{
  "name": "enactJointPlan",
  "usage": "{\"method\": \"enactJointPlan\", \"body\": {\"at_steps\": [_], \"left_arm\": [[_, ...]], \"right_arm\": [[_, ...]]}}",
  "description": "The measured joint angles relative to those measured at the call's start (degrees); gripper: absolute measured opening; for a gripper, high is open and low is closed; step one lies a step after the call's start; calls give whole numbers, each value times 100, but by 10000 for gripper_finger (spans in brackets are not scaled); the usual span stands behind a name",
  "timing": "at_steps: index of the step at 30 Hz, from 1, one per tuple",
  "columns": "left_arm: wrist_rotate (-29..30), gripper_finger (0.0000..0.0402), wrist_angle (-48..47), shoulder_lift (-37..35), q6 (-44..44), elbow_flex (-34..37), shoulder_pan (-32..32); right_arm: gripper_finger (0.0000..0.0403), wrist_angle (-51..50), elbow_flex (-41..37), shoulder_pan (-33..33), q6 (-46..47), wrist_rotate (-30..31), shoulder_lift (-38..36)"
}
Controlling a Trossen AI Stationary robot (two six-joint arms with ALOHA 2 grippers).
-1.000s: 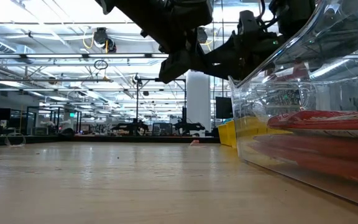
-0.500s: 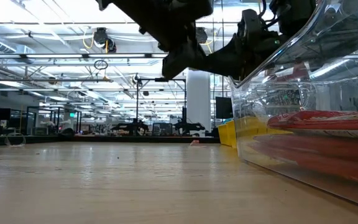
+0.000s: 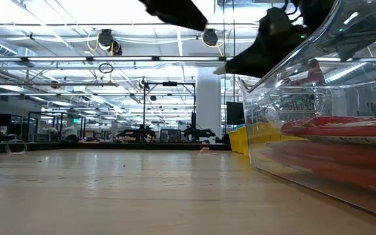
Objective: Pick & Place Food Item
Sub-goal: Put the blue food coloring bottle into the bottom yellow bin
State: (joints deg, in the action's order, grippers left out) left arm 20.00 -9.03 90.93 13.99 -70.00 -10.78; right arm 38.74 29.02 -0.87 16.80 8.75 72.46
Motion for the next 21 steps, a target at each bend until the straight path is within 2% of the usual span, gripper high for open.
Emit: {"method": "enactJointPlan", "body": {"at_steps": [3, 5, 9, 13, 17, 21], "left_arm": [[-1174, 219, 67, -655, -501, 372, 349], [-1379, 212, 305, -1096, -622, 782, 508], [-1141, 195, 1394, -1963, -728, 1913, 711], [-653, 179, 2735, -2768, -1043, 3158, 859], [-403, 166, 3683, -3446, -1449, 4190, 885], [-327, 156, 4166, -4022, -1778, 4860, 889]], "right_arm": [[58, -613, -85, 69, -136, 1, -446], [58, -944, -136, 124, -229, 7, -716], [58, -1448, -403, 207, -306, 13, -1196], [58, -2097, -635, 203, 71, -128, -1540], [58, -2827, -737, 202, 436, -295, -1551], [58, -2936, -911, 209, 643, -304, -1424]]}}
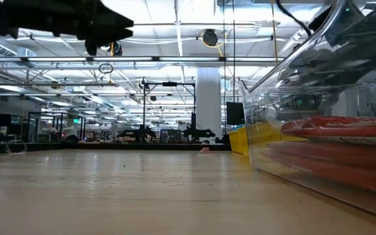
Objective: Pick & Place Food Item
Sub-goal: Put the blue food coloring bottle into the bottom yellow bin, then return to Home Position
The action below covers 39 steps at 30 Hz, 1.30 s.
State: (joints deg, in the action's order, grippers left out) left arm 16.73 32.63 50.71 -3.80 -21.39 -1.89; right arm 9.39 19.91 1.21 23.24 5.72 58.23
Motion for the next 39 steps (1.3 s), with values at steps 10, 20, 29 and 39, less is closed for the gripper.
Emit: {"method": "enactJointPlan", "body": {"at_steps": [10, 20, 29, 39], "left_arm": [[-21, 149, 154, -556, -559, 359, -9], [-58, 148, -401, -822, -408, 357, -4], [-68, 147, -1785, -1557, -565, 357, -297], [199, 148, -1400, -2023, -366, 949, -671]], "right_arm": [[113, 51, -208, -2, 413, -6, -68], [129, -484, -208, 4, -110, -714, -1164], [124, -1148, -728, 53, -695, -125, -3189], [121, -1436, -1211, 52, -1251, -53, -5257]]}}
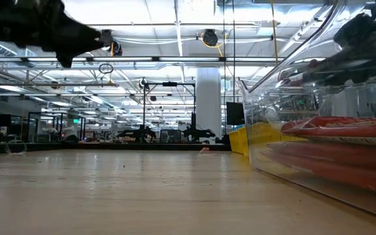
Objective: Pick & Place Food Item
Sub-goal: Return to Home Position
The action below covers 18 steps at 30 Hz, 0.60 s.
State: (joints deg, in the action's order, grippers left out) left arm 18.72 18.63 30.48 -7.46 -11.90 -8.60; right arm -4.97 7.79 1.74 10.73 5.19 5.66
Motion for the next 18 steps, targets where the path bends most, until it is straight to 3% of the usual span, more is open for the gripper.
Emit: {"method": "enactJointPlan", "body": {"at_steps": [6, 13, 18], "left_arm": [[61, 147, 1456, -259, -24, 1119, -4], [238, 148, 1172, -278, -163, 1069, -4], [235, 149, 711, -278, 291, 1069, -3]], "right_arm": [[125, -339, -6, -2, -476, 549, -548], [122, -273, -20, -2, -893, 686, -490], [123, -404, -24, -2, -852, 678, -382]]}}
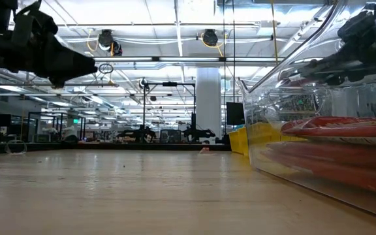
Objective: Pick & Place Food Item
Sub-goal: Return to Home Position
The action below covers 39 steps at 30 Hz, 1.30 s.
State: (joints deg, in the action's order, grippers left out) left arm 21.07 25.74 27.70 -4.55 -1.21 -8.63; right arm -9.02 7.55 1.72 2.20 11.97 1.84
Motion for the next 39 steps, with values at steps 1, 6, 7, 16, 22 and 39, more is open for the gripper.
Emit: {"method": "enactJointPlan", "body": {"at_steps": [1, 6, 7, 16, 22, 39], "left_arm": [[-1, 151, -59, 2, -70, 0, -1], [0, 158, -52, 4, -167, 0, -1], [-1, 159, -52, 4, -145, 0, -1], [-3, 153, -50, 4, -156, 1, -1], [-5, 158, -48, 4, -158, 0, -1], [-8, 153, -43, 4, -169, 0, -1]], "right_arm": [[124, -4, 0, 0, 30, -2, 45], [125, 283, -10, 0, 159, -1, 205], [124, 384, -19, 0, 159, 1, 227], [125, 776, -46, 2, 159, 2, 272], [123, 774, -44, 0, 160, 2, 272], [122, 791, -22, 0, 159, -2, 272]]}}
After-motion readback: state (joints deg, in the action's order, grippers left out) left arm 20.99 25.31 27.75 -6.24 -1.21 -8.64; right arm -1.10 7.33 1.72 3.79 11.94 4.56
